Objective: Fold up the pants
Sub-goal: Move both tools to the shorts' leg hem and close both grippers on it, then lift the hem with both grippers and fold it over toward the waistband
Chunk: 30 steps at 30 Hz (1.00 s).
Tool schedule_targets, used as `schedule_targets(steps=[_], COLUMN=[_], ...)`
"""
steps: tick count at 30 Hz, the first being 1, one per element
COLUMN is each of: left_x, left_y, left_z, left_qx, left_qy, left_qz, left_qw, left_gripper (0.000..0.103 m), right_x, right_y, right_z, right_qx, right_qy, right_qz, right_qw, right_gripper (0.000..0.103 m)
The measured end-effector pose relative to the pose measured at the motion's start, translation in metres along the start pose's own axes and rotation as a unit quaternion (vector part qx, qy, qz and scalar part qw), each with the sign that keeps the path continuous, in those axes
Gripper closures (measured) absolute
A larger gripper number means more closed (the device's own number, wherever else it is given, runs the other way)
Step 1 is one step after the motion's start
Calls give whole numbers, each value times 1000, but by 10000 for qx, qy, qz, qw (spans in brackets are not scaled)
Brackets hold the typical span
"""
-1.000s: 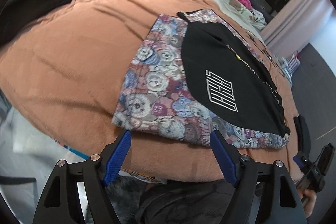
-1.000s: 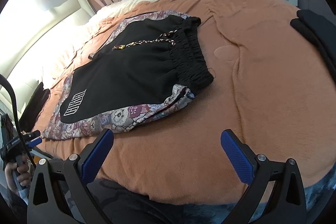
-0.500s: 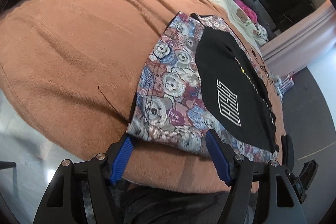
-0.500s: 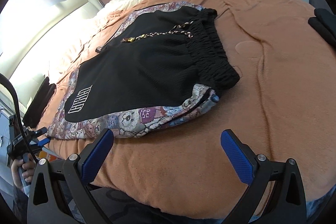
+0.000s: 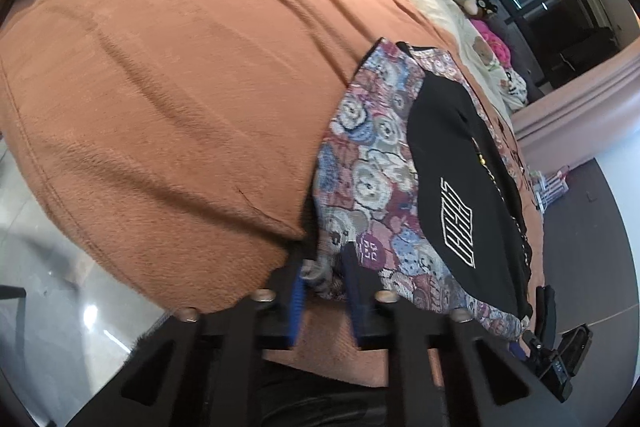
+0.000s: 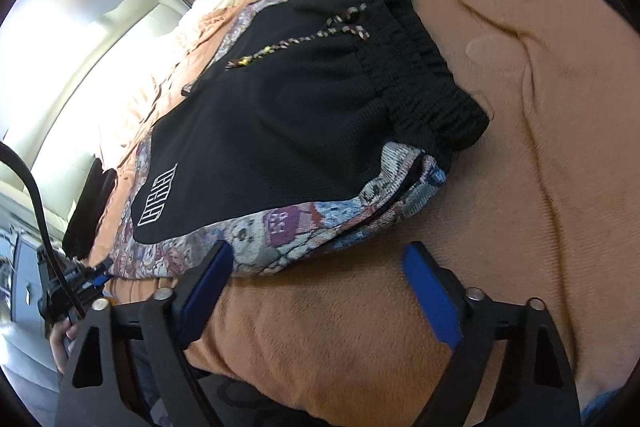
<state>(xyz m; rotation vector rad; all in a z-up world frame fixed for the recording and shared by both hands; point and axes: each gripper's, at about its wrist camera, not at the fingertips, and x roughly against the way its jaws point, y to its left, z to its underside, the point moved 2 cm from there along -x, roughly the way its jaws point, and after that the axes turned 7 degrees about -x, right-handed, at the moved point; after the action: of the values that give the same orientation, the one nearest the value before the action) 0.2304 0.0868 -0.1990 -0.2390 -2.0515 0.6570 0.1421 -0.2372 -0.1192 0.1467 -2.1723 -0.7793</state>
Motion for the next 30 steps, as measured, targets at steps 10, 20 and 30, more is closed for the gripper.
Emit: schedule_targets(steps=[10, 20, 30], left_x=[20, 47, 59], left_y=[-12, -55, -109], left_z=[-11, -53, -121], left_qx=[-117, -551, -973], left_qy=[-256, -617, -972], left_qz=[253, 476, 593], left_qw=[9993, 9954, 9887], left_gripper=[97, 98, 98], right_x=[1, 40, 67], right_y=[2, 11, 27], right_z=[-15, -22, -48], right_qx=[-4, -58, -16], right_qy=[45, -440, -796], right_qz=[-367, -562, -798], right_qw=[9993, 9974, 9936], right_gripper=[92, 98, 100])
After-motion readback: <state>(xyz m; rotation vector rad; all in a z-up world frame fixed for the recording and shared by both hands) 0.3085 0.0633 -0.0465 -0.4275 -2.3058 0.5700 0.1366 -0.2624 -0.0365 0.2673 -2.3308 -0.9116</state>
